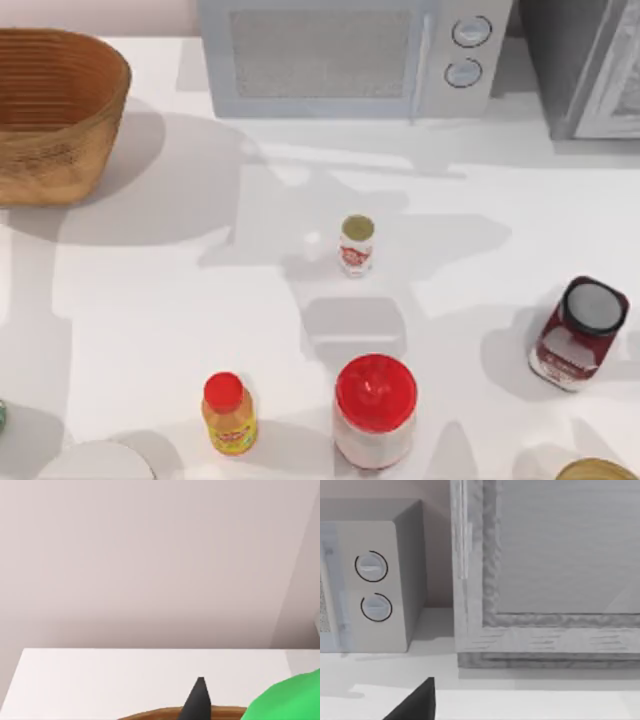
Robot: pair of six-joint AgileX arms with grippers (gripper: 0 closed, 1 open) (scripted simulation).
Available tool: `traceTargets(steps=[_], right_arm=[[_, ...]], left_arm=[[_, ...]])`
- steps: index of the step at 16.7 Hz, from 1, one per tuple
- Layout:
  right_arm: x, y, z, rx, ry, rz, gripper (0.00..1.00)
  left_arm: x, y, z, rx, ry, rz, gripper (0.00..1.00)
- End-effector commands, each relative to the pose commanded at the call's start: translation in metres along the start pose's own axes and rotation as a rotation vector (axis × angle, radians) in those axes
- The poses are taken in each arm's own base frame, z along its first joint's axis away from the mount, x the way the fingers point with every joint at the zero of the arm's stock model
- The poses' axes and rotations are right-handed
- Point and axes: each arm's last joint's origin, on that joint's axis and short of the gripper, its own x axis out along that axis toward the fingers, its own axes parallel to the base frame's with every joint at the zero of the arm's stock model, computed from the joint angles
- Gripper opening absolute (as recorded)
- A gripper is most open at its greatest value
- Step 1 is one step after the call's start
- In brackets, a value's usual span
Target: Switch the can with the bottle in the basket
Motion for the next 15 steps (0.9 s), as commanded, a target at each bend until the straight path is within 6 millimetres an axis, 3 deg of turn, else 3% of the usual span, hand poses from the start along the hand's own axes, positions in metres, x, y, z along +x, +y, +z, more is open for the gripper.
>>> traceTargets(steps=[7, 15], right_arm=[[0.0, 0.0, 0.0, 0.0, 0.0, 0.0, 1.0], [0.0, 0.0, 0.0, 0.0, 0.0, 0.0, 1.0]], left_arm=[[0.002, -0.003, 0.001, 0.0, 0.006, -0.008, 0.0], [0.057, -0.004, -0.027, -0.001, 0.008, -0.01, 0.0]])
